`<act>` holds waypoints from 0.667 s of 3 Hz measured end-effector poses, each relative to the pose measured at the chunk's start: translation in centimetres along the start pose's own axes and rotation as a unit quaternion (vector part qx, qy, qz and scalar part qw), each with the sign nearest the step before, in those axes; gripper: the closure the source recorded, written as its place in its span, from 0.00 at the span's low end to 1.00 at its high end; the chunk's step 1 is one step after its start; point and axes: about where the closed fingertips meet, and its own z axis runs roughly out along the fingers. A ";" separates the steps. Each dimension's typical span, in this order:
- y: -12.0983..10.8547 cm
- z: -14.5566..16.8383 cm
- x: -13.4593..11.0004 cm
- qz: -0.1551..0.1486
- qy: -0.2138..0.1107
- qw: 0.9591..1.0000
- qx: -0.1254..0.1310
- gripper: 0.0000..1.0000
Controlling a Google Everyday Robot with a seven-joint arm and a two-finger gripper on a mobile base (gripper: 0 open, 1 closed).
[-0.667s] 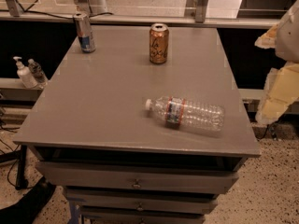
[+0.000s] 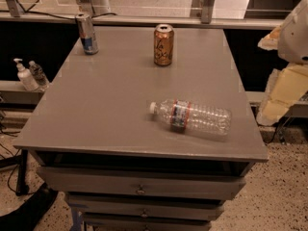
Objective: Pick redbull can
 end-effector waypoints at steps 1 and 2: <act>-1.7 1.7 -3.0 0.002 -0.048 0.999 -0.006 0.00; -4.3 3.8 -7.3 -0.003 -0.117 0.993 -0.015 0.00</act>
Offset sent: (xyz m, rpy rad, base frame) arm 0.1190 0.1113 -0.0075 0.3996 -0.0694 0.1293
